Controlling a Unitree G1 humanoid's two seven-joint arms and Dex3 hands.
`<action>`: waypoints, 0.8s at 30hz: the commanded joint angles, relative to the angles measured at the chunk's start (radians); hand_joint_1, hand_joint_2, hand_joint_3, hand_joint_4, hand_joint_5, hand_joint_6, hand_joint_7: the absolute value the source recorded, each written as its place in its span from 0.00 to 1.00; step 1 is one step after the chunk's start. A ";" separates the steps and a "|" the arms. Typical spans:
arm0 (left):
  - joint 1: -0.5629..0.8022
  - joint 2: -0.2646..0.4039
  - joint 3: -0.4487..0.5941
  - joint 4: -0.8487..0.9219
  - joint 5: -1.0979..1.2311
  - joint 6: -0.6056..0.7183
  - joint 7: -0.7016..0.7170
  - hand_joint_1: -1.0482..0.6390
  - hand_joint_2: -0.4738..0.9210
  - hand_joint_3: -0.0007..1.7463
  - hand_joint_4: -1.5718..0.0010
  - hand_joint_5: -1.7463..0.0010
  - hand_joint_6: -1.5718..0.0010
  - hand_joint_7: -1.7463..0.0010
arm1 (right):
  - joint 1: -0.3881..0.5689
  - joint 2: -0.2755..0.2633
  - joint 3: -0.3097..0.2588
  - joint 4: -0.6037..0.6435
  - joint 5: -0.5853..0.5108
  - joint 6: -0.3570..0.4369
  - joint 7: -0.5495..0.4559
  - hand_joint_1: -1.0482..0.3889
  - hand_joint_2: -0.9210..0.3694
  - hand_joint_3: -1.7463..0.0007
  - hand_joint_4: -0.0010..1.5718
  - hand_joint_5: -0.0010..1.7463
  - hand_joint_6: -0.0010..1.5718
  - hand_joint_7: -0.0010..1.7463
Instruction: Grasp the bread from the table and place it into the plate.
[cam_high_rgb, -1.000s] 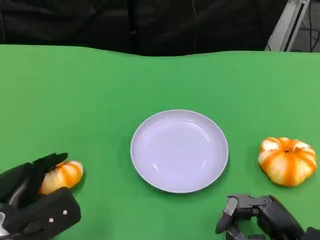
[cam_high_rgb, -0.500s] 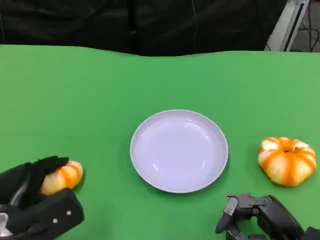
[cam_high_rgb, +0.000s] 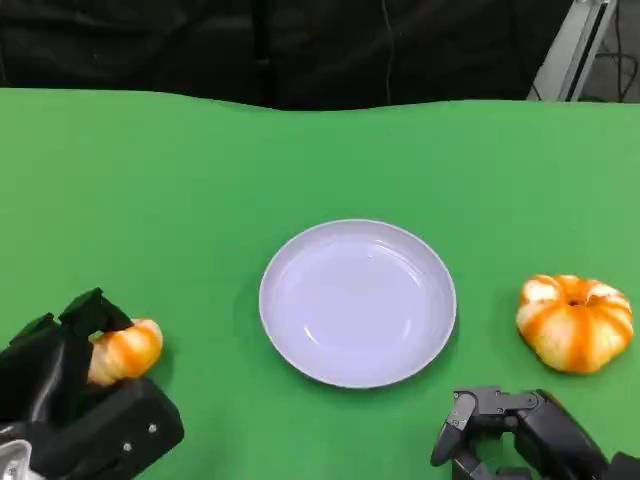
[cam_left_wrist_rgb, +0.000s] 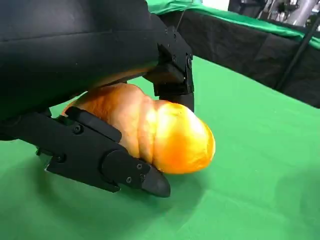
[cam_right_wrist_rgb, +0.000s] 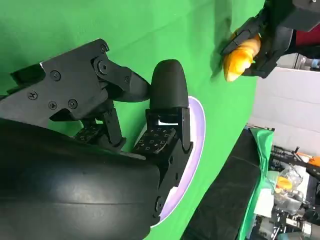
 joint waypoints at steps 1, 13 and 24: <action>0.030 0.005 0.002 -0.023 0.000 -0.050 0.041 0.56 0.93 0.00 0.57 0.00 0.68 0.00 | 0.013 -0.013 -0.007 -0.016 0.008 0.003 -0.001 0.63 0.20 0.50 0.52 0.83 0.56 0.63; 0.082 0.005 0.014 -0.163 0.013 -0.078 0.061 0.56 0.94 0.01 0.57 0.00 0.69 0.00 | 0.013 -0.011 -0.007 -0.019 0.007 0.005 -0.003 0.63 0.22 0.48 0.52 0.84 0.55 0.64; 0.192 -0.007 0.017 -0.491 0.065 -0.045 0.003 0.58 0.94 0.00 0.60 0.00 0.71 0.00 | 0.009 -0.009 -0.007 -0.010 0.005 0.006 -0.008 0.63 0.21 0.49 0.52 0.84 0.55 0.63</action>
